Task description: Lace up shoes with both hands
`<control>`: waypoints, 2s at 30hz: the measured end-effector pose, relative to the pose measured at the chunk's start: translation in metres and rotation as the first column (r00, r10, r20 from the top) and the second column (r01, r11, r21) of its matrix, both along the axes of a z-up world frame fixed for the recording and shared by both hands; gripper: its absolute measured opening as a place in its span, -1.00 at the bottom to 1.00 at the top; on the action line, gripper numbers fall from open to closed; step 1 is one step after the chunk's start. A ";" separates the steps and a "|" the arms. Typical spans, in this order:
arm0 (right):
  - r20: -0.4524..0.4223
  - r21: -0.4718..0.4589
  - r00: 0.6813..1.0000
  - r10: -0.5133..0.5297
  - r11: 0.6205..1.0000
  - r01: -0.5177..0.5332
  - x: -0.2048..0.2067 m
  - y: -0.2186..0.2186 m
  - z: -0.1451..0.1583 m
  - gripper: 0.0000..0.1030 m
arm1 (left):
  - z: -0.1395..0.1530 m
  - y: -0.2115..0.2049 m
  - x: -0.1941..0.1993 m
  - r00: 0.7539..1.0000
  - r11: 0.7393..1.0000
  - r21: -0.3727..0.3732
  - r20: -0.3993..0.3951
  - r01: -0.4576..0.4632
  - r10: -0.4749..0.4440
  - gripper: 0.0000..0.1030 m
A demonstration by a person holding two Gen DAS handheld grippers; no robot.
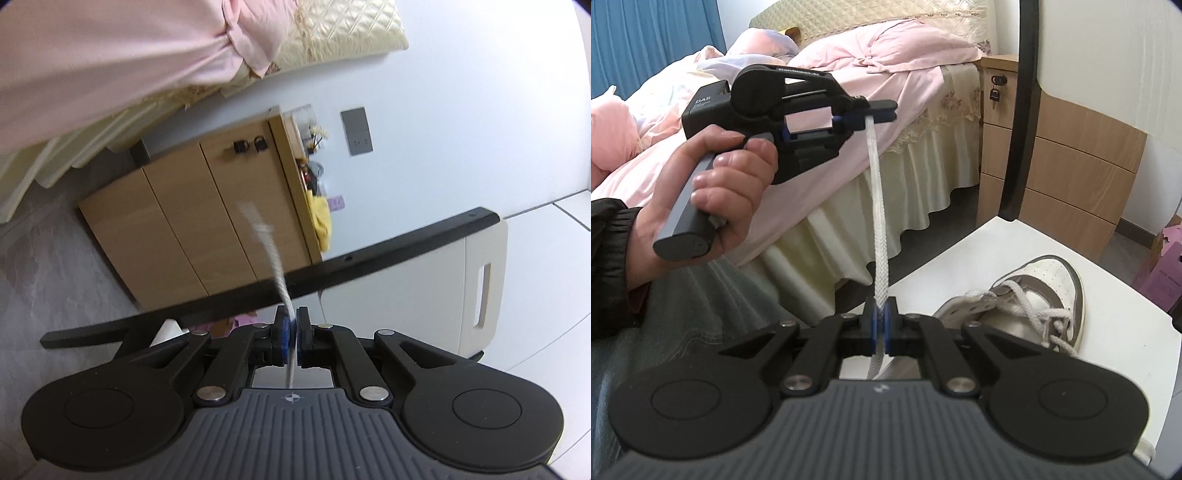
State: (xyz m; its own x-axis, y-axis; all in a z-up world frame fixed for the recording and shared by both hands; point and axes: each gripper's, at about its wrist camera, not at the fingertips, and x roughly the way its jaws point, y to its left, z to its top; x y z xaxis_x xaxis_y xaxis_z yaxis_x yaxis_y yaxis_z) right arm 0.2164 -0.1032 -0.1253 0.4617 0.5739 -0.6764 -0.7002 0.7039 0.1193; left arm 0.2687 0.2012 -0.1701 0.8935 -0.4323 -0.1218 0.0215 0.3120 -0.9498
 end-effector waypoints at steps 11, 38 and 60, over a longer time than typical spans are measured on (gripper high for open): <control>-0.045 -0.048 0.999 0.030 0.998 -0.032 0.000 0.002 -0.010 -0.92 | 0.006 0.014 -0.003 0.998 0.999 -0.015 0.027 -0.049 0.050 -0.92; -0.246 0.603 0.935 -0.254 0.716 0.353 0.062 -0.112 0.035 -0.01 | 0.048 -0.152 -0.014 0.855 0.530 0.806 0.060 0.263 -0.515 -0.92; -0.325 0.245 0.840 -0.435 0.819 0.519 0.065 -0.113 0.003 0.01 | 0.062 -0.047 -0.006 0.989 0.787 0.617 0.110 0.013 -0.103 -0.92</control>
State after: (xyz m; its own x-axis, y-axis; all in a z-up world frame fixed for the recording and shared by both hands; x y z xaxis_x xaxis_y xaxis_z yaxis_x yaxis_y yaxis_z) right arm 0.2817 -0.2167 -0.1219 0.5779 0.5221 -0.6273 -0.2037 0.8366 0.5086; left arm 0.2623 0.1540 -0.1085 0.8958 -0.3577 -0.2637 0.1674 0.8214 -0.5452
